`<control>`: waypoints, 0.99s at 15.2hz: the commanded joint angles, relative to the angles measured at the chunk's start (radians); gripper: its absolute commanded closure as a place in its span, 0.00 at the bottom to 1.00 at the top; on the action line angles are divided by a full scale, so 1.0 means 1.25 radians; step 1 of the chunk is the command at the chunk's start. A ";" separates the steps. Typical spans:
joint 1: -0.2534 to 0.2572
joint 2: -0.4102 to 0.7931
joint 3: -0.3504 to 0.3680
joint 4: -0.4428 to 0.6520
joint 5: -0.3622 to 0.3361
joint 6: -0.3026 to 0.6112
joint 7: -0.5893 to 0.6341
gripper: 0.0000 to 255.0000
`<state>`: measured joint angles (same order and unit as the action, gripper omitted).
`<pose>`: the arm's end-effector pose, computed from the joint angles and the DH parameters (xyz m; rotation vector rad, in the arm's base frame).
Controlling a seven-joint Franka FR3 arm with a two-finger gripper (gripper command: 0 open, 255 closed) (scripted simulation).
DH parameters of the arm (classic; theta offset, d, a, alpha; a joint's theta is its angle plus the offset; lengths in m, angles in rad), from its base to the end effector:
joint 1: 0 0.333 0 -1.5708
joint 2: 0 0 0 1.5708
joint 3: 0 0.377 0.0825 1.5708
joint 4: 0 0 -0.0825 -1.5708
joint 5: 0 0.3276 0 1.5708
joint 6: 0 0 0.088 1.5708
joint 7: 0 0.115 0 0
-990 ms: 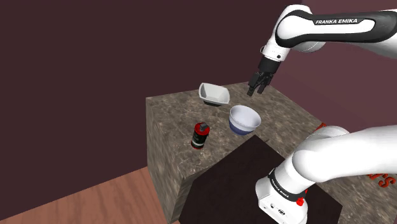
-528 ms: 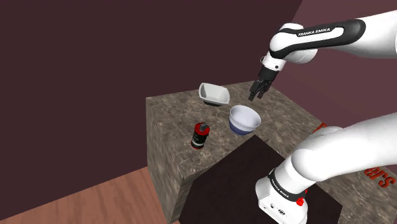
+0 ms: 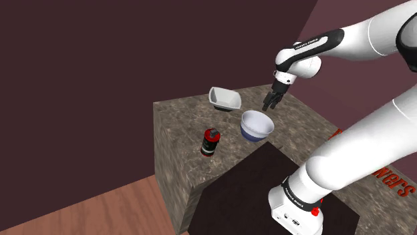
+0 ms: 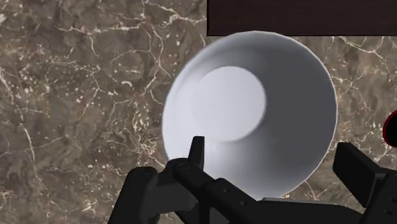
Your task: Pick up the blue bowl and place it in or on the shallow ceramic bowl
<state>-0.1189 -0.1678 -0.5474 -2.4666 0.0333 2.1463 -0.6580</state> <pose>0.3039 -0.2440 0.4255 -2.9416 0.0220 0.1049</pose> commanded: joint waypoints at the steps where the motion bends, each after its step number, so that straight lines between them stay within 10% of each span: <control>1: 0.000 0.068 -0.025 0.024 0.037 0.029 -0.058 0.00; 7: -0.041 0.285 -0.047 0.131 0.192 0.073 -0.241 0.00; 15: -0.051 0.344 -0.019 0.104 0.253 0.144 -0.282 0.00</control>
<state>-0.1820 0.2513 -0.5762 -2.3367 0.3387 2.3173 -1.0052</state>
